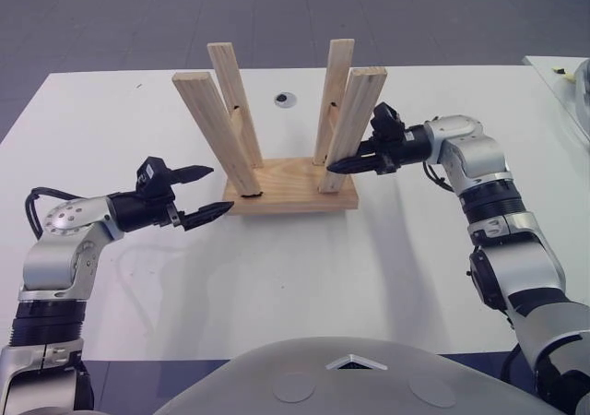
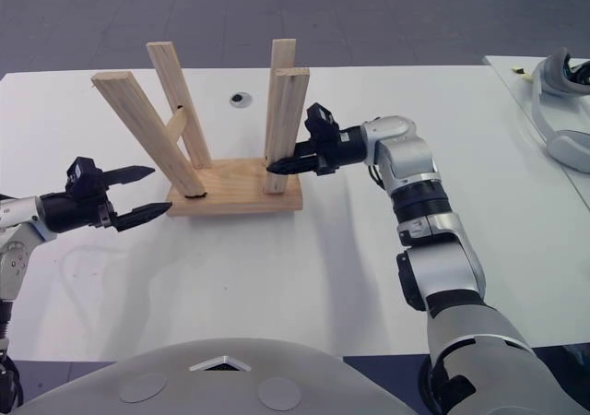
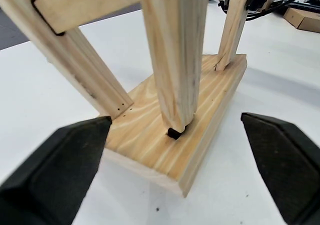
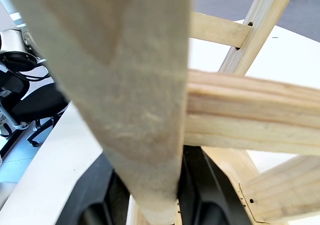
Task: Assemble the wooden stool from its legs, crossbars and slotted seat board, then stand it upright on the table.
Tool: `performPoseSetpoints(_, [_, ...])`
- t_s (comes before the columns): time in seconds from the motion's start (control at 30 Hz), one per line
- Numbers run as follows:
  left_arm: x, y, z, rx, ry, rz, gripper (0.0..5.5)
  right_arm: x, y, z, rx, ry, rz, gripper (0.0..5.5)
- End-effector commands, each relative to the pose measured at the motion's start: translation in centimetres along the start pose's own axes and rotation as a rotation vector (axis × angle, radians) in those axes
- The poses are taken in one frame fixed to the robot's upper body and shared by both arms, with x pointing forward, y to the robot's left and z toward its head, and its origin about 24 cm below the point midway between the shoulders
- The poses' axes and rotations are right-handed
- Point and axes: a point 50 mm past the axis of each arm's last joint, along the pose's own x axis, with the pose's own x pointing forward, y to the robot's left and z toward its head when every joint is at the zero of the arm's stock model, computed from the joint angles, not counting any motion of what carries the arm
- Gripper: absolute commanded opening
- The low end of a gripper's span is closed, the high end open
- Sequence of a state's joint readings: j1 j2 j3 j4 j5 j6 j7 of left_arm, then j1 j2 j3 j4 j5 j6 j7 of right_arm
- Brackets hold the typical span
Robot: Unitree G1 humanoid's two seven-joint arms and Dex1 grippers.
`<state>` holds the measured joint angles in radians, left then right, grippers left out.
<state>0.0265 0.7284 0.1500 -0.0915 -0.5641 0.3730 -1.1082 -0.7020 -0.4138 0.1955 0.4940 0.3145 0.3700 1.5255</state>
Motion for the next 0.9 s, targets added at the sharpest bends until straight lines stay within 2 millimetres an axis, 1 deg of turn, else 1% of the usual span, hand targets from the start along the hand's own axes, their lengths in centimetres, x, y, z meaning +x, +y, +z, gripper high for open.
performPoseSetpoints(0.03, [1.1, -0.4, 1.0, -0.069, -0.085, -0.032, 4.23, 0.1, 0.2, 1.5, -0.036, -0.028, 0.036, 1.09])
performPoseSetpoints(0.17, [2.0, -0.5, 2.2, -0.161, -0.167, -0.073, 3.43, 0.3, 0.9, 1.8, 0.056, -0.049, 0.114, 1.08])
performPoseSetpoints(0.23, [2.1, -0.8, 2.4, -0.217, -0.173, -0.113, 3.03, 0.2, 1.2, 1.8, 0.134, -0.019, 0.146, 1.08])
performPoseSetpoints(0.3, [2.0, -1.2, 2.2, -0.26, -0.139, -0.14, 2.8, 0.2, 1.2, 2.5, 0.201, -0.029, 0.162, 1.07])
performPoseSetpoints(0.4, [1.7, -1.8, 1.7, -0.369, -0.103, -0.192, 2.18, 0.1, 1.1, 4.3, 0.307, -0.078, 0.196, 1.06])
performPoseSetpoints(0.5, [1.4, -1.7, 2.0, -0.45, -0.119, -0.219, 1.69, 0.0, 1.6, 5.1, 0.41, -0.061, 0.237, 1.05])
performPoseSetpoints(0.6, [1.2, -1.1, 2.5, -0.537, -0.188, -0.239, 1.24, 0.1, 2.0, 4.9, 0.571, -0.015, 0.259, 1.05])
performPoseSetpoints(0.67, [1.3, -0.8, 2.7, -0.597, -0.225, -0.252, 1.16, 0.2, 1.9, 4.6, 0.667, -0.02, 0.249, 1.05])
performPoseSetpoints(0.73, [1.5, -0.3, 2.4, -0.668, -0.251, -0.26, 1.13, 0.4, 1.2, 3.8, 0.762, -0.044, 0.186, 1.05])
performPoseSetpoints(0.9, [2.5, 0.5, 0.8, -0.855, -0.299, -0.28, 1.11, 1.1, 0.1, 1.5, 0.907, -0.028, 0.016, 1.05])
